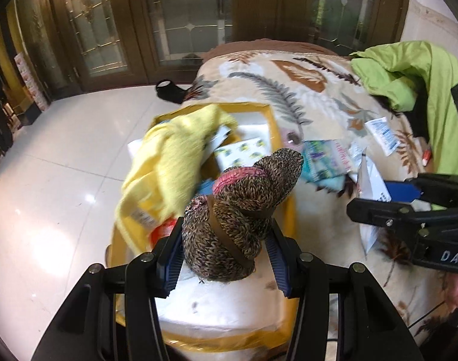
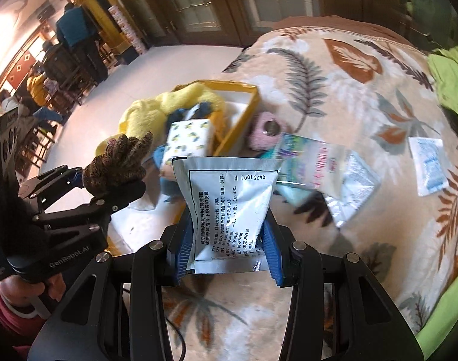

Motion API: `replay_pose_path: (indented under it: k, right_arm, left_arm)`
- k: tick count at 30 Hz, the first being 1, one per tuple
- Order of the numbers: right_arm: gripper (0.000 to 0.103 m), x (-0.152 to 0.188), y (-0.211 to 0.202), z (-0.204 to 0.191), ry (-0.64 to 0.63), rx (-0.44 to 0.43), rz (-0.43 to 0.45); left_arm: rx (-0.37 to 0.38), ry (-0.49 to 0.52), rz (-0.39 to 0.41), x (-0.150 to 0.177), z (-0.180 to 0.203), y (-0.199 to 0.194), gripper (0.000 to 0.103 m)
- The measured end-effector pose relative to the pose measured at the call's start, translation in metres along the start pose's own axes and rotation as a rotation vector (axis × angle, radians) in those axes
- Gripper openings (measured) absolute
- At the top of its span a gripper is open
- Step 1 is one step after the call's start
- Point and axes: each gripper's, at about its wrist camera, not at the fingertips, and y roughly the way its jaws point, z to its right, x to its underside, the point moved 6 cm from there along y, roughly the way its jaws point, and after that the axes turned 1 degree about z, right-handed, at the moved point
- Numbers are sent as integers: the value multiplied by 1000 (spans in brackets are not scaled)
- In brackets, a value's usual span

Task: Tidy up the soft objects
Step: 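Carry the brown pouch and silver sachet into the box and release both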

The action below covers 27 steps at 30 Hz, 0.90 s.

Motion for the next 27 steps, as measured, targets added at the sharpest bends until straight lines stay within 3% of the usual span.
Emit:
replay_pose_path:
  k: [8, 16, 23, 27]
  right_arm:
    - [42, -9, 19, -39, -51, -35, -23]
    - [42, -14, 53, -82, -133, -43, -90]
    - [42, -7, 84, -85, -124, -31, -134]
    - [49, -6, 87, -80, -99, -42, -124]
  left_arm:
    - [-32, -109, -64, 20, -48, 11, 51]
    - [-18, -136, -111, 35, -58, 26, 51]
    - [-19, -145, -137, 44, -64, 36, 53]
    - [-26, -163, -139, 44, -69, 37, 59]
